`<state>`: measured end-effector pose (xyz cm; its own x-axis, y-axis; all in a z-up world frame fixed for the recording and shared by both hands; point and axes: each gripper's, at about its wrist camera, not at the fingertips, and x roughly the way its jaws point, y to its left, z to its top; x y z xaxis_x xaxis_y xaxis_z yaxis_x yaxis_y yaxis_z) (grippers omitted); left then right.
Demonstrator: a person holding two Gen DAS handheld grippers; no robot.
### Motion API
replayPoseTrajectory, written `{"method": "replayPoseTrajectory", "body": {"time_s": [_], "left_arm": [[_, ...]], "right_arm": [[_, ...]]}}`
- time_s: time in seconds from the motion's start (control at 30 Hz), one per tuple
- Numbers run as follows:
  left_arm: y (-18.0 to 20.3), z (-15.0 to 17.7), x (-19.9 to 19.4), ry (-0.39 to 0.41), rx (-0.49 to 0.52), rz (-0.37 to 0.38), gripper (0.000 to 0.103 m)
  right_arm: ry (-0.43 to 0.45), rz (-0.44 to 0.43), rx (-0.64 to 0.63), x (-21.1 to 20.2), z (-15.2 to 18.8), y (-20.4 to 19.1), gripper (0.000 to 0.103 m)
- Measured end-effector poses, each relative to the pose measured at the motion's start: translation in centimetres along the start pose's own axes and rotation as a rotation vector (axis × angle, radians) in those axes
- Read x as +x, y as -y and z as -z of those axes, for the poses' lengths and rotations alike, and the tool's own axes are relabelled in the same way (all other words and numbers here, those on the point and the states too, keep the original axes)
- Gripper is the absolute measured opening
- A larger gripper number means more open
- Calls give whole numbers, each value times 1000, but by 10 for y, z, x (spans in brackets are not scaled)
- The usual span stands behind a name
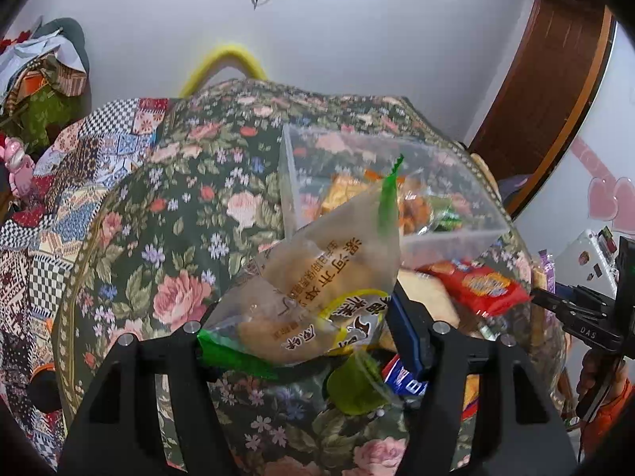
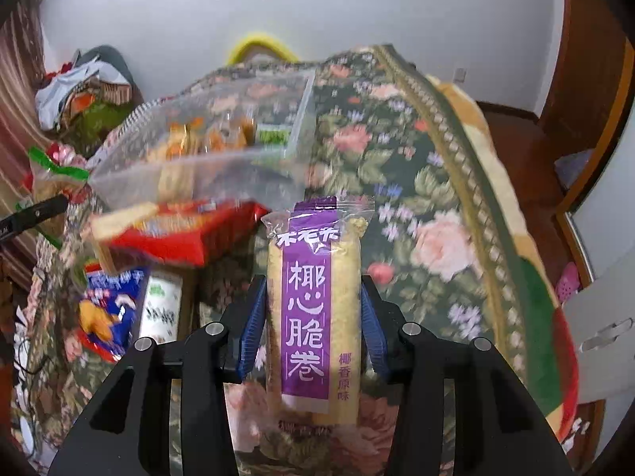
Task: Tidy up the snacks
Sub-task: 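Grasp the green-zip cookie bag with the left tool while the right tool grasps the purple coconut roll, then carry both snacks over the clear box and open both tools to release them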
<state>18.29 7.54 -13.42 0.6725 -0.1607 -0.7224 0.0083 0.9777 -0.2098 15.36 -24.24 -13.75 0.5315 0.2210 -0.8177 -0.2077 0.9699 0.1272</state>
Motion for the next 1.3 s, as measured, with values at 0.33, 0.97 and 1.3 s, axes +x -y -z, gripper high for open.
{"method": "replayPoseTrajectory", "body": {"time_s": [0.33, 0.97, 1.3], "left_arm": [[16, -38, -3, 71, 27, 9, 65], [34, -97, 74, 47, 12, -3, 65], [24, -108, 123, -35, -33, -24, 65]], "right_arm": [[122, -12, -27, -15, -49, -13, 42], [226, -45, -66, 17, -125, -43, 41], [118, -45, -74, 67, -133, -47, 42]]}}
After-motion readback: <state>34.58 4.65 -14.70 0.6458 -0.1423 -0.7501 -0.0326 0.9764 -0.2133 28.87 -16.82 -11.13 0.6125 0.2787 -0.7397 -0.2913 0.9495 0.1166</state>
